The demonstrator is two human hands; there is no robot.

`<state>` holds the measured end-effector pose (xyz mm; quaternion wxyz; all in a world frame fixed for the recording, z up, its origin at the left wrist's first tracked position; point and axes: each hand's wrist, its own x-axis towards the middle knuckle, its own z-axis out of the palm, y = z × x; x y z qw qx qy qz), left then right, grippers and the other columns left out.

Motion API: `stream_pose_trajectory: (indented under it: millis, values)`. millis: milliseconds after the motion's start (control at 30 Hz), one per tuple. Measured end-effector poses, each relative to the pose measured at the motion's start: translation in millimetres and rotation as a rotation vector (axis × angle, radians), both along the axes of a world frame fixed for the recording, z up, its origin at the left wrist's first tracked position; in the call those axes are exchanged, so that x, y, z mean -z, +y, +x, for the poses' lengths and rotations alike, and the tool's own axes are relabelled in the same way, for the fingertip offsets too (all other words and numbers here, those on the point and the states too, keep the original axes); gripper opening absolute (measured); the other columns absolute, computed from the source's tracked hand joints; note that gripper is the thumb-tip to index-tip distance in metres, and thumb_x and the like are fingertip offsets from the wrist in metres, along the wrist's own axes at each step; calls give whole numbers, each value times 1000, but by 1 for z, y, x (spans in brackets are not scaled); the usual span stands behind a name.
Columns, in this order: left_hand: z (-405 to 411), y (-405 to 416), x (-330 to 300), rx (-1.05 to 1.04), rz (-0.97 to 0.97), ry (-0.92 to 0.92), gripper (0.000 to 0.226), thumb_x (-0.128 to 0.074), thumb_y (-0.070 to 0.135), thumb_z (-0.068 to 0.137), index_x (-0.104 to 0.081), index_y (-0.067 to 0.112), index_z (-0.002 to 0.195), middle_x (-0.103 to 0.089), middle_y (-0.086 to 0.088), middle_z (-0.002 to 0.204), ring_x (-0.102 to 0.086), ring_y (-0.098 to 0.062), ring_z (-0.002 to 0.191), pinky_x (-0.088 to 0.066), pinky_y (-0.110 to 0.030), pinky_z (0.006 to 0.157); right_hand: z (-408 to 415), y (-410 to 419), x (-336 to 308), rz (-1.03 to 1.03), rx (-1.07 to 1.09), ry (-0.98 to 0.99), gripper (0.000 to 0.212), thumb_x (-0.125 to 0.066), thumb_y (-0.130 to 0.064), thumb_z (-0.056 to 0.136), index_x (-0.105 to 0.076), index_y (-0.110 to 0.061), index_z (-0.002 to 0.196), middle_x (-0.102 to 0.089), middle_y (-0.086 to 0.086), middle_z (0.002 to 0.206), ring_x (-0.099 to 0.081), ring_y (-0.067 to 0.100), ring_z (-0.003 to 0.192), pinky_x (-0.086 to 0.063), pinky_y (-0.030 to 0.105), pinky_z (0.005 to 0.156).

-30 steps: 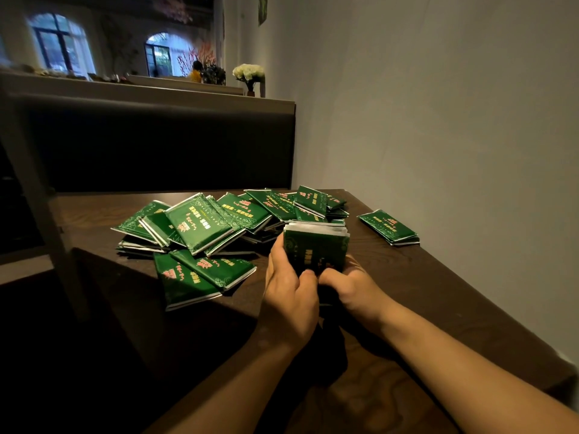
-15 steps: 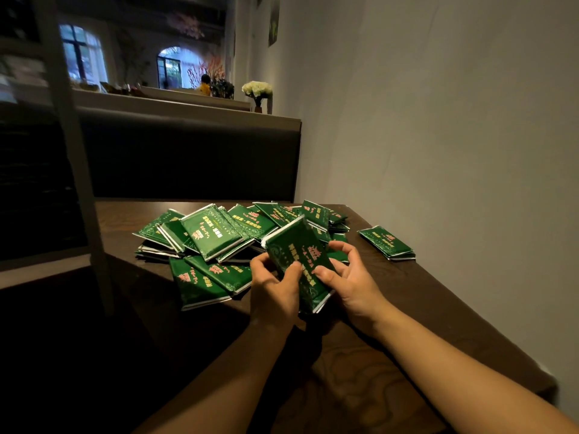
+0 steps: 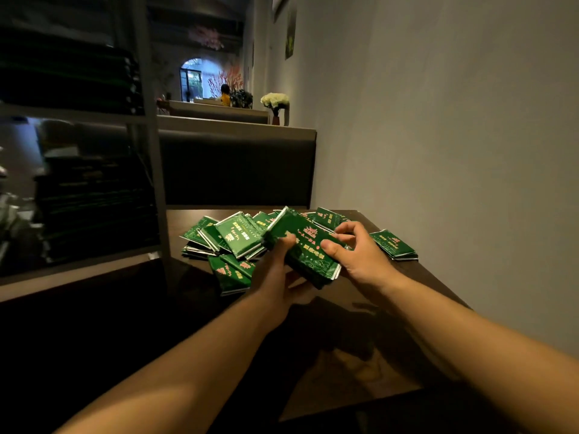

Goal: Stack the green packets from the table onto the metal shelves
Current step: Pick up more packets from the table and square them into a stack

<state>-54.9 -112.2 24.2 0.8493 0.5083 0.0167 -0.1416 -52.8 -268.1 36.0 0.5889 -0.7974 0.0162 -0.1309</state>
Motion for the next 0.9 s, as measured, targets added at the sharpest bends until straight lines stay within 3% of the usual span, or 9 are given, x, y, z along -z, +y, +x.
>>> stream_pose_trajectory:
  millis: [133,267,367,467,600,667,733,800,900]
  values:
    - [-17,29,-42,-19,20,-35,18,-57,31,91,-60,16,100,-69,-8,98,-66,-26,94,-55,-35,70,-16,23,-37,-148,-37,-135,23,-69,-31,88,-49,-35,99,-55,-5,119,-54,23,117,-46,50,101]
    - [-32,60,-76,-97,26,-116,16,-54,29,92,-62,16,94,-72,-4,82,-70,-22,84,-57,-36,75,-30,59,-75,-473,-70,-388,10,-67,-28,90,-61,-36,90,-46,-10,125,-47,13,121,-41,25,97]
    - [-43,83,-98,-177,17,-154,15,-55,25,91,-64,13,88,-71,1,64,-69,-13,64,-54,-25,54,-37,88,-98,-743,2,-564,13,-67,-27,89,-72,-34,99,-48,-9,116,-40,13,110,-42,35,91]
    - [-49,108,-114,-349,3,-149,25,-62,21,86,-63,3,103,-73,-10,80,-71,-20,70,-54,-25,51,-45,120,-117,-831,-43,-681,22,-64,-25,89,-73,-29,109,-55,-6,107,-41,14,101,-44,45,86]
    - [-57,141,-138,-516,-52,-152,37,-65,22,81,-62,1,111,-71,-17,95,-71,-22,74,-52,-24,49,-59,166,-135,-991,-101,-739,56,-38,-49,87,-57,-24,133,-53,-4,122,-42,13,111,-31,33,95]
    - [-63,155,-152,-592,-83,-176,37,-65,22,80,-63,2,110,-70,-15,89,-68,-18,62,-49,-23,45,-62,184,-140,-1119,-87,-829,67,-46,-53,82,-48,-19,139,-51,1,129,-44,20,118,-33,38,99]
    - [-68,170,-166,-625,-98,-217,43,-67,25,77,-62,3,113,-71,-15,93,-70,-19,63,-50,-23,48,-59,202,-148,-1180,-33,-941,72,-65,-44,76,-47,-15,139,-51,6,130,-49,27,118,-39,43,98]
    - [-71,185,-181,-647,-84,-247,46,-69,27,76,-62,5,116,-71,-15,99,-70,-21,71,-48,-20,46,-51,221,-160,-1175,21,-1057,66,-72,-33,78,-50,-12,137,-55,10,128,-54,32,114,-43,46,95]
    - [-72,208,-201,-688,-39,-281,55,-70,35,76,-59,9,123,-70,-13,101,-64,-17,66,-43,-16,39,-36,248,-184,-1155,99,-1212,56,-73,-23,80,-56,-9,132,-60,13,122,-60,34,105,-48,44,89]
